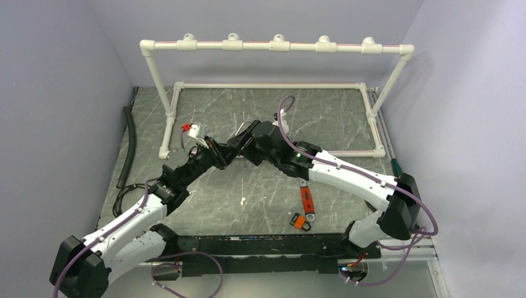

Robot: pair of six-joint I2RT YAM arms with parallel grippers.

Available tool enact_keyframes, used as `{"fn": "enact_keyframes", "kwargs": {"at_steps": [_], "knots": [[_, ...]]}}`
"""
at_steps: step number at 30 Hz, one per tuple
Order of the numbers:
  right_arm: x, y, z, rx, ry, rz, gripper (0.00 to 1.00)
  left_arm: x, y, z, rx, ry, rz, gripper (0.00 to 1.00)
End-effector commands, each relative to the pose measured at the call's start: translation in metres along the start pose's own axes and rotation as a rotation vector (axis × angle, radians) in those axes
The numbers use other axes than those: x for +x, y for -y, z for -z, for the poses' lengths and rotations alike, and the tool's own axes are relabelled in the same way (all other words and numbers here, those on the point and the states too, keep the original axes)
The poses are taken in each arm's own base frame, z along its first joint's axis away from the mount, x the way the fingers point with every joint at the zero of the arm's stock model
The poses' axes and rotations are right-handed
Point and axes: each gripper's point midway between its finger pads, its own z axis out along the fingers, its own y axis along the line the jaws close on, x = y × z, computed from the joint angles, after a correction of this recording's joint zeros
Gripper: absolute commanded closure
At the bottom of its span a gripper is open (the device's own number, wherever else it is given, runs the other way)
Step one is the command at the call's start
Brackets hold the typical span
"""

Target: Unlock with the key

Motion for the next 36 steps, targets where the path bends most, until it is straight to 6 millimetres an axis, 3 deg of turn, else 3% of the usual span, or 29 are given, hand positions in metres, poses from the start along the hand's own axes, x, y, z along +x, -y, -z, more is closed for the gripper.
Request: {"fn": "enact_keyframes", "kwargs": {"at_steps": [1, 2, 4, 6, 9, 18, 23, 30, 36], "knots": [[-0.007, -0.044, 0.027, -0.171, 0.002, -0.027, 0.84, -0.010, -0.014, 0.004, -0.056, 0.065, -0.081, 1.00], [-0.008, -0.046, 0.028, -0.180, 0.004, -0.016, 0.75, -0.011, -0.013, 0.005, -0.055, 0.068, -0.080, 1.00], [-0.010, -0.049, 0.031, -0.203, 0.015, -0.001, 0.42, -0.012, -0.011, 0.007, -0.049, 0.070, -0.079, 1.00], [-0.015, -0.052, 0.036, -0.226, 0.035, 0.012, 0.19, -0.015, -0.008, 0.009, -0.043, 0.075, -0.078, 1.00], [-0.026, -0.052, 0.041, -0.239, 0.083, 0.038, 0.02, -0.017, -0.005, 0.012, -0.038, 0.081, -0.076, 1.00], [-0.043, -0.041, 0.059, -0.376, 0.160, 0.160, 0.03, -0.038, 0.019, 0.028, 0.013, 0.118, -0.054, 1.00], [-0.051, -0.039, 0.089, -0.644, 0.153, 0.191, 0.10, -0.052, 0.044, 0.038, 0.086, 0.125, -0.001, 1.00], [-0.036, -0.046, 0.123, -0.897, 0.074, 0.267, 0.17, -0.073, 0.080, 0.052, 0.215, 0.166, 0.074, 1.00], [-0.020, -0.060, 0.142, -1.080, 0.009, 0.285, 0.25, -0.079, 0.102, 0.055, 0.317, 0.160, 0.137, 1.00]]}}
